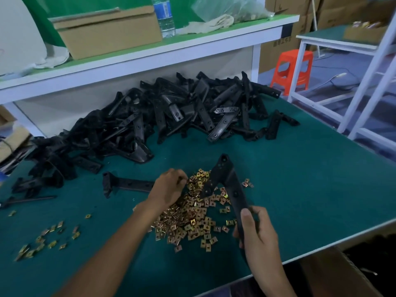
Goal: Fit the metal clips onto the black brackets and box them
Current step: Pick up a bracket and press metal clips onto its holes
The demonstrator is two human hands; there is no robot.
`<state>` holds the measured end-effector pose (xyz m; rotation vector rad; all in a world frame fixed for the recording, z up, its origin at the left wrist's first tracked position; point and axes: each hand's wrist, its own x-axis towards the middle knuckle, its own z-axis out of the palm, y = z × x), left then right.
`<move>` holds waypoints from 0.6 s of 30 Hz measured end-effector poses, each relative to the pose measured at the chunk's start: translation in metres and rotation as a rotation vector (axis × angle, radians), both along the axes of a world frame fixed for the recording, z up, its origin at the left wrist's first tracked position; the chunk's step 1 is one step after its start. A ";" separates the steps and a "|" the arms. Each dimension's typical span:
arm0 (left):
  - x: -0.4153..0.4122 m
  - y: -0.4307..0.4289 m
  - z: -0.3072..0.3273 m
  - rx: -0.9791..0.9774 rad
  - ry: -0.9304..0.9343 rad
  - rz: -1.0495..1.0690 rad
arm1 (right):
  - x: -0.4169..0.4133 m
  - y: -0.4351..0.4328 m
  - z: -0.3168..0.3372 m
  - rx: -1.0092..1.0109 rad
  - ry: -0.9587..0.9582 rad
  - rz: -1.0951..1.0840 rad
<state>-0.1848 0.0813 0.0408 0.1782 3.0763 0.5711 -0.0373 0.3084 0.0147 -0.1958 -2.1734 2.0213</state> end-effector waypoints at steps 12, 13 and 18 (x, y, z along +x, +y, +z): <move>0.020 0.002 0.012 0.267 -0.089 0.080 | 0.003 0.001 -0.002 0.040 -0.005 0.048; 0.028 0.003 0.015 0.368 -0.061 0.086 | 0.003 0.001 -0.001 0.046 -0.003 0.050; 0.073 0.008 0.037 0.654 -0.017 0.071 | 0.005 0.001 0.001 0.083 0.001 0.057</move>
